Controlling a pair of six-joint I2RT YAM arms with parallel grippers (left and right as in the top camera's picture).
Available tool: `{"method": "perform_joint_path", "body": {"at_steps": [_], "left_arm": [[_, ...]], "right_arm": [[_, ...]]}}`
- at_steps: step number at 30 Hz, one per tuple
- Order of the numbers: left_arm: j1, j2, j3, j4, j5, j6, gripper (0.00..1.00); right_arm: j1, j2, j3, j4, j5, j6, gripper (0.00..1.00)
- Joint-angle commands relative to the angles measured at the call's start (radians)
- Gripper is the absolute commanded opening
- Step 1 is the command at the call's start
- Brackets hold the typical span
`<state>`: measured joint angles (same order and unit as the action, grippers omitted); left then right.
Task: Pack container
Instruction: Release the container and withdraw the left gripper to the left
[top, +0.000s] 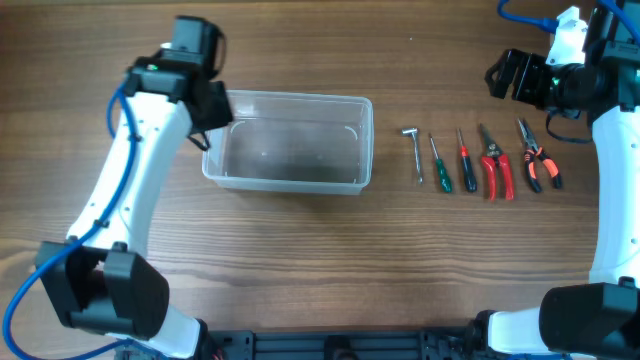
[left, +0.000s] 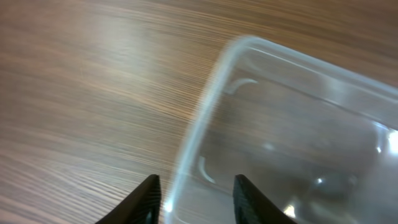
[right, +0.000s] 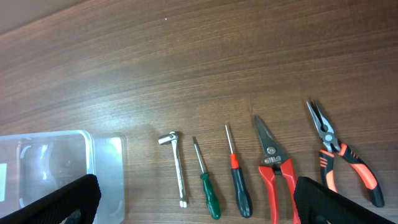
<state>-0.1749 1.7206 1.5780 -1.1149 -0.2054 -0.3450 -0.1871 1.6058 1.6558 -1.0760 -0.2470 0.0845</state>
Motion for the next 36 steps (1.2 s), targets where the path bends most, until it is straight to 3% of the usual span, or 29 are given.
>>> {"method": "perform_joint_path", "body": {"at_steps": [1, 3, 12, 18, 23, 31, 36], "left_arm": [[0.089, 0.067, -0.003, 0.029, 0.048, 0.031, 0.38], [0.101, 0.099, -0.003, 0.051, 0.107, 0.097, 0.4], [0.103, 0.208, -0.003, 0.092, 0.111, 0.282, 0.46], [0.106, 0.248, -0.003, 0.095, 0.112, 0.342, 0.48], [0.106, 0.277, -0.003, 0.075, 0.169, 0.341, 0.36], [0.106, 0.279, -0.003, -0.008, 0.171, 0.338, 0.08], [0.106, 0.279, -0.003, -0.066, 0.171, 0.337, 0.04]], "right_arm": [[0.0, 0.012, 0.018, 0.006, -0.016, -0.003, 1.0], [0.0, 0.012, 0.018, 0.007, -0.016, -0.003, 1.0], [0.0, 0.012, 0.018, -0.008, 0.01, -0.006, 1.0], [0.0, 0.012, 0.018, -0.023, 0.037, -0.006, 1.0], [0.0, 0.012, 0.018, -0.025, 0.044, -0.006, 1.0], [0.0, 0.012, 0.018, -0.021, 0.044, -0.007, 1.0], [0.0, 0.012, 0.018, -0.017, 0.044, -0.006, 1.0]]}}
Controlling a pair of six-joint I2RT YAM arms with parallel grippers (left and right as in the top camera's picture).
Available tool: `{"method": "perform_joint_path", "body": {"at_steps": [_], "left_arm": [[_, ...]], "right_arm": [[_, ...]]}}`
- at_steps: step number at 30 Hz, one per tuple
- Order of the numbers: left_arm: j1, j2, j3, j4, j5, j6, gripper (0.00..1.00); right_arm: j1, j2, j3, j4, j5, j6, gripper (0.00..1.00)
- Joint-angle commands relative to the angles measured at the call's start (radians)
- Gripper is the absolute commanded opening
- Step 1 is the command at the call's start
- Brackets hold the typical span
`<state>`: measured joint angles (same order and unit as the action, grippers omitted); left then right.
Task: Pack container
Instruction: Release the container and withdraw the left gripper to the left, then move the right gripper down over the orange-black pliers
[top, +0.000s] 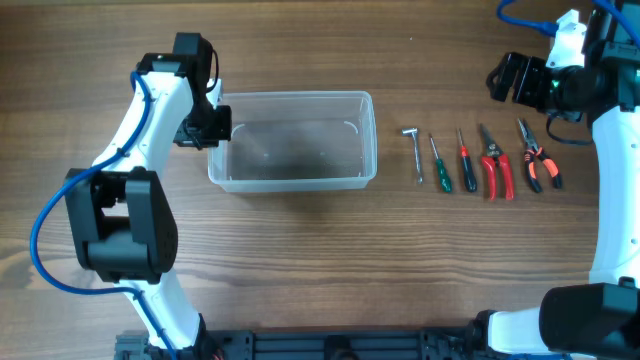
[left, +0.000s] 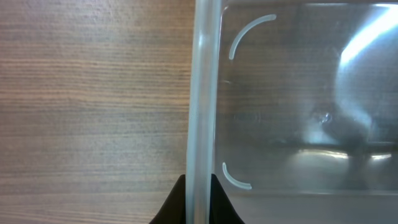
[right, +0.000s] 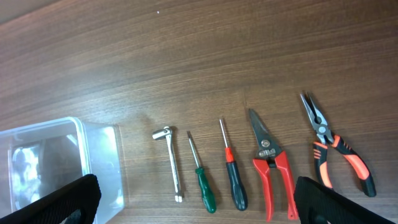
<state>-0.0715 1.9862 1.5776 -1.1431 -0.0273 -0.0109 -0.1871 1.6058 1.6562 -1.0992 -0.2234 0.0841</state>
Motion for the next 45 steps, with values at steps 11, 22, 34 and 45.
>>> {"method": "perform_joint_path", "body": {"at_steps": [11, 22, 34, 45], "left_arm": [[0.003, 0.013, -0.003, -0.02, -0.007, 0.003, 1.0], [0.003, -0.064, 0.016, -0.045, -0.006, -0.022, 1.0], [0.28, -0.38, 0.04, -0.048, -0.009, -0.19, 1.0], [0.656, -0.379, 0.04, -0.047, 0.08, -0.233, 1.0]], "right_arm": [[0.0, 0.012, 0.018, 0.006, 0.02, -0.006, 1.0], [0.0, 0.012, 0.018, 0.006, 0.02, -0.006, 1.0], [0.0, 0.014, 0.018, 0.016, 0.021, -0.006, 1.0], [-0.073, 0.115, 0.018, 0.108, 0.245, -0.072, 0.99]]}}
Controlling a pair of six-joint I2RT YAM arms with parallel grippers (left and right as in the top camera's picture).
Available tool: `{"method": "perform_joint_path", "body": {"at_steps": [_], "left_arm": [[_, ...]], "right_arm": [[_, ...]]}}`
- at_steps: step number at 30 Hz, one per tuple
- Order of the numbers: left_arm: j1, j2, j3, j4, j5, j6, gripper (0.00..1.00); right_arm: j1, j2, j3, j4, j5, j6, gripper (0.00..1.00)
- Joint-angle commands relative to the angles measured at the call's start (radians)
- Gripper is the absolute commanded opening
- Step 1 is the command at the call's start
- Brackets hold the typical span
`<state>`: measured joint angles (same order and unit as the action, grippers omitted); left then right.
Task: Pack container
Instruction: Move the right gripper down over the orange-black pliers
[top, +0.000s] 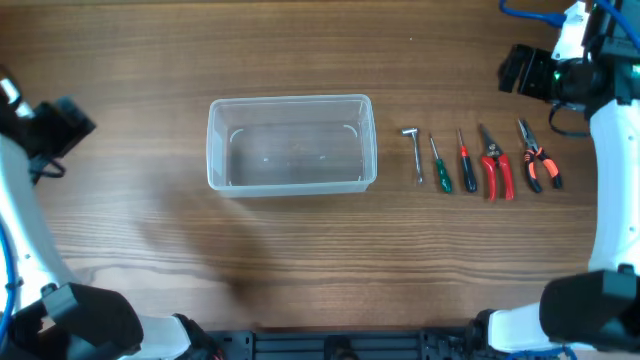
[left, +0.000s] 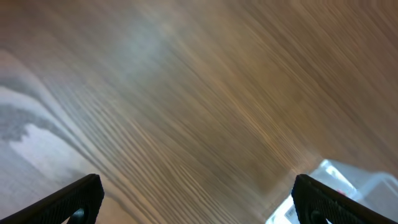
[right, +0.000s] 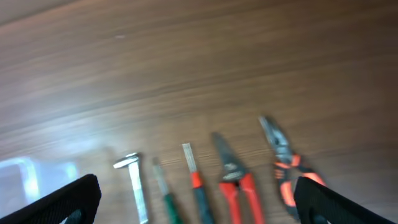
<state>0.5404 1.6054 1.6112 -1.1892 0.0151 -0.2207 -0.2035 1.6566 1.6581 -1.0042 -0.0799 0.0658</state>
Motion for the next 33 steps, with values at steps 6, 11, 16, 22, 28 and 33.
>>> {"method": "perform_joint_path", "body": {"at_steps": [6, 11, 16, 22, 28, 33], "left_arm": [[0.062, 0.002, 0.006, -0.001, 0.037, -0.023, 1.0], [0.062, 0.002, 0.006, -0.001, 0.037, -0.023, 1.0], [0.062, 0.002, 0.006, -0.001, 0.037, -0.023, 1.0], [0.062, 0.002, 0.006, -0.001, 0.037, -0.023, 1.0], [0.062, 0.002, 0.006, -0.001, 0.037, -0.023, 1.0], [0.062, 0.002, 0.006, -0.001, 0.037, -0.023, 1.0]], "right_arm": [[-0.177, 0.197, 0.016, 0.019, 0.102, -0.175, 0.81], [-0.229, 0.28, 0.016, -0.003, 0.116, -0.305, 0.99], [-0.233, 0.3, 0.016, -0.026, 0.113, -0.356, 0.84], [-0.233, 0.301, -0.003, -0.04, 0.217, -0.453, 0.9], [-0.248, 0.301, -0.129, 0.019, 0.268, -0.472, 0.81], [-0.254, 0.301, -0.259, 0.106, 0.267, -0.488, 0.84]]}}
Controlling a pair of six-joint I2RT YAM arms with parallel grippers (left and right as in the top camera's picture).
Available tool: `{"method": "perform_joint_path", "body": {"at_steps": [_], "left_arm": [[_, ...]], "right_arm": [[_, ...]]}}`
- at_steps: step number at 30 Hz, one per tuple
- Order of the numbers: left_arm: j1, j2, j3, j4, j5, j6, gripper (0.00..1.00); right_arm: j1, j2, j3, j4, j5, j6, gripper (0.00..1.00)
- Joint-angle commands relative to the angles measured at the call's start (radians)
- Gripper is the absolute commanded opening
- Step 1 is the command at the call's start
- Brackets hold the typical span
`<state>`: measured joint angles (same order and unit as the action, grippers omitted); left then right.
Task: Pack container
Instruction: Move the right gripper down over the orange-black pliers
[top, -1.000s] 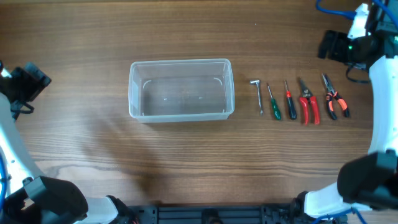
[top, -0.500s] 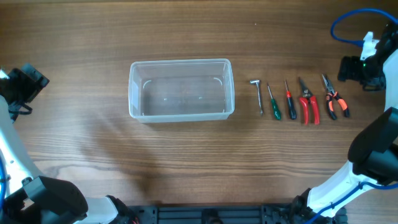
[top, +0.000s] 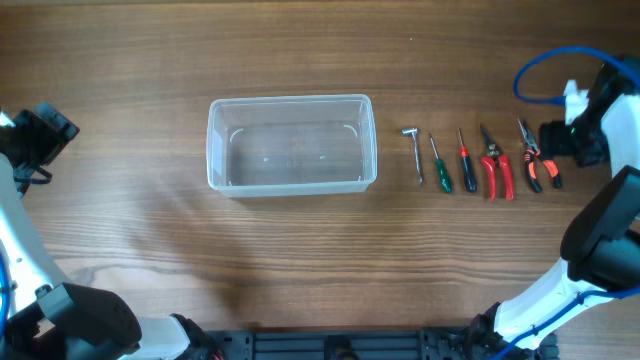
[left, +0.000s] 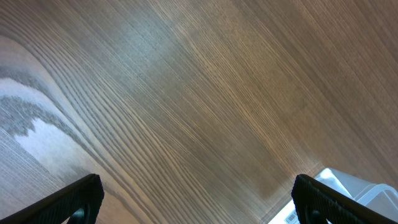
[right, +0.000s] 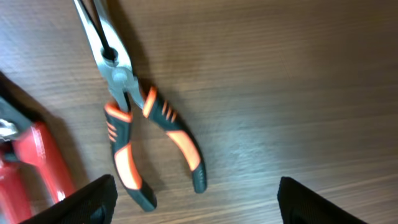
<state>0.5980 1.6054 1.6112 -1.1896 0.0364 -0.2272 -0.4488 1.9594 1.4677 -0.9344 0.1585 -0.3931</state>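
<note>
A clear plastic container (top: 291, 145) stands empty at the table's middle. To its right lie a metal L-wrench (top: 414, 152), a green screwdriver (top: 440, 166), a red-and-black screwdriver (top: 466, 162), red snips (top: 494, 165) and orange-and-black pliers (top: 538, 162). My right gripper (top: 558, 140) is open, low beside the pliers (right: 134, 130), which lie just ahead and left of its gap (right: 198, 202); nothing is between the fingers. My left gripper (top: 48, 132) hangs open (left: 196, 205) at the far left, over bare wood.
The red snips' handle (right: 25, 158) shows at the left edge of the right wrist view. A corner of the container (left: 351, 186) peeks into the left wrist view. A blue cable (top: 545, 62) loops over the right arm.
My right gripper has moved from behind the tool row to low beside the pliers, which now fill its wrist view. The left arm has shifted only slightly at the far left.
My left gripper stood open astride the container's left rim, then was shut on that rim with the container squared up and slightly further right. Later it was open at the far left, the container let go. The right gripper stayed behind the tools until now.
</note>
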Motion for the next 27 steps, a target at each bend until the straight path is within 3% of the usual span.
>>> {"method": "perform_joint_path", "body": {"at_steps": [1, 22, 27], "left_arm": [[0.005, 0.002, 0.006, 0.0, 0.016, -0.017, 1.0], [0.005, 0.002, 0.006, 0.0, 0.016, -0.017, 1.0], [0.005, 0.002, 0.006, 0.0, 0.016, -0.017, 1.0]], "right_arm": [[-0.009, -0.002, -0.089, 0.053, 0.029, -0.03, 0.84], [-0.01, -0.002, -0.151, 0.109, -0.168, 0.005, 0.86], [-0.01, -0.002, -0.151, 0.116, -0.168, 0.005, 0.81]]}}
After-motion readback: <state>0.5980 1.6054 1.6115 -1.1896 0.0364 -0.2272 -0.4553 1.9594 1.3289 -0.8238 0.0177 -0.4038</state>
